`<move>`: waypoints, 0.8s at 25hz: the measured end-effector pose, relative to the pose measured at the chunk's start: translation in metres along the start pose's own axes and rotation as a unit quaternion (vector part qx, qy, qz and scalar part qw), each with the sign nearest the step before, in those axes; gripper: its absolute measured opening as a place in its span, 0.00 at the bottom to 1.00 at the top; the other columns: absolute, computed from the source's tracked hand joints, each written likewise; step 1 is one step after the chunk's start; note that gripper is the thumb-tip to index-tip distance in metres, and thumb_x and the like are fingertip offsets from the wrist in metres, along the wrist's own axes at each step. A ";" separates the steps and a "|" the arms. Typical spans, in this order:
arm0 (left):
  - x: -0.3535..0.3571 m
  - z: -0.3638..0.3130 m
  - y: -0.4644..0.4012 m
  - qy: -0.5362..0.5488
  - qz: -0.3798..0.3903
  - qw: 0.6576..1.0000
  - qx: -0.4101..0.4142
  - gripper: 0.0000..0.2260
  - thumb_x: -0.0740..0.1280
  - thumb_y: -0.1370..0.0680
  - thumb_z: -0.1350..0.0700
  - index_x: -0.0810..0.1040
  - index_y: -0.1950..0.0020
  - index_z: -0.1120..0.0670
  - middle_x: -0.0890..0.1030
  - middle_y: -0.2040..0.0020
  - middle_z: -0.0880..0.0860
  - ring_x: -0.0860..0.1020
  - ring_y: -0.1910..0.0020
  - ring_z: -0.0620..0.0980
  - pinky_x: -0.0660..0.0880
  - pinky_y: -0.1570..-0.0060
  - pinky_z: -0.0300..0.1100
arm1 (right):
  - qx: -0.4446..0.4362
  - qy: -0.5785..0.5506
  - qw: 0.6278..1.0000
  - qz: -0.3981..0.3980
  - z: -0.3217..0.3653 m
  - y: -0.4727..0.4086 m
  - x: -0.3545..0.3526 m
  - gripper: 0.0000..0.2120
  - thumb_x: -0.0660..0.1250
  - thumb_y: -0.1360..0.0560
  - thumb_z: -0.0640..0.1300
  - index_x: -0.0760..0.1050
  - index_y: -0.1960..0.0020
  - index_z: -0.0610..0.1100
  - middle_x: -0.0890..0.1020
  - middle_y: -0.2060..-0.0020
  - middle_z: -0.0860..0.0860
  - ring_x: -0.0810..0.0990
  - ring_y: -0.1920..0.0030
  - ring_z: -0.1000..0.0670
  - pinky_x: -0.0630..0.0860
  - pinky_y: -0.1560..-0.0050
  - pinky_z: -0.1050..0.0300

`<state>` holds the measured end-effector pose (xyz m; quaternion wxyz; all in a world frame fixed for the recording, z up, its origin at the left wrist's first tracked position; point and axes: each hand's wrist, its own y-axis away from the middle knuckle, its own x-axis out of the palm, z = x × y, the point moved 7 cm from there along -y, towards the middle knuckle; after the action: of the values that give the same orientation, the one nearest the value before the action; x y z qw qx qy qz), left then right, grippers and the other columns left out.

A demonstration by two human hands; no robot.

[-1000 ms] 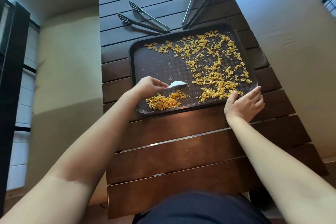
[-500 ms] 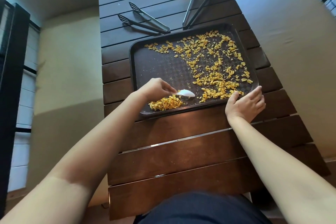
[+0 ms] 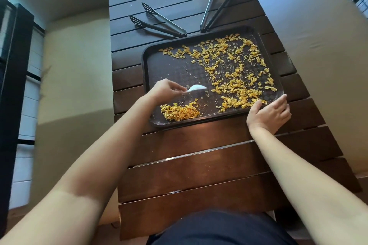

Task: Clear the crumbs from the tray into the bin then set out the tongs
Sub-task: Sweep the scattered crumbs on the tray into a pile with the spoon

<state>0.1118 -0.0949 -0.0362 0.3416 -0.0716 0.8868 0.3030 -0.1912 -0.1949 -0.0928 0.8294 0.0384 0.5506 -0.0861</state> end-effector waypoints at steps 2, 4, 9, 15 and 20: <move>0.009 -0.002 -0.005 0.014 0.010 1.000 -0.013 0.10 0.65 0.22 0.53 0.81 0.42 0.50 0.79 0.57 0.48 0.66 0.72 0.42 0.65 0.78 0.30 | 0.000 0.000 1.000 0.000 -0.001 0.000 0.001 0.37 0.49 0.28 0.55 0.50 0.26 0.36 0.61 0.29 0.37 0.58 0.29 0.39 0.50 0.28 0.43; 0.017 -0.002 -0.005 0.001 0.047 0.999 -0.014 0.10 0.66 0.23 0.53 0.82 0.44 0.49 0.80 0.57 0.47 0.69 0.69 0.42 0.68 0.71 0.33 | 0.001 -0.002 1.000 0.001 -0.001 0.000 0.001 0.37 0.49 0.28 0.55 0.50 0.26 0.36 0.61 0.29 0.37 0.58 0.29 0.39 0.50 0.28 0.43; 0.011 0.012 0.008 -0.088 0.129 0.988 -0.018 0.09 0.68 0.24 0.55 0.82 0.45 0.49 0.82 0.46 0.48 0.77 0.48 0.45 0.72 0.43 0.41 | 0.002 -0.004 1.000 0.002 0.000 0.000 0.001 0.36 0.49 0.28 0.55 0.50 0.26 0.36 0.61 0.29 0.37 0.58 0.29 0.39 0.51 0.28 0.42; 0.007 -0.001 0.020 -0.080 0.085 0.993 0.013 0.10 0.69 0.25 0.52 0.83 0.45 0.49 0.82 0.49 0.48 0.77 0.53 0.43 0.72 0.52 0.37 | 0.001 -0.002 1.000 0.002 0.000 0.000 0.001 0.37 0.49 0.28 0.56 0.49 0.25 0.36 0.61 0.28 0.37 0.57 0.29 0.39 0.50 0.28 0.43; 0.007 0.012 0.027 -0.125 0.084 0.989 0.006 0.10 0.71 0.26 0.50 0.83 0.47 0.49 0.82 0.48 0.49 0.77 0.54 0.42 0.70 0.53 0.36 | -0.001 -0.003 1.000 -0.003 0.001 0.001 -0.001 0.37 0.49 0.28 0.55 0.50 0.26 0.36 0.61 0.29 0.37 0.58 0.29 0.39 0.50 0.29 0.43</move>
<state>0.1036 -0.0655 -0.0344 0.4236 0.0436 0.8419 0.3316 -0.1909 -0.1942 -0.0916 0.8311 0.0360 0.5479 -0.0882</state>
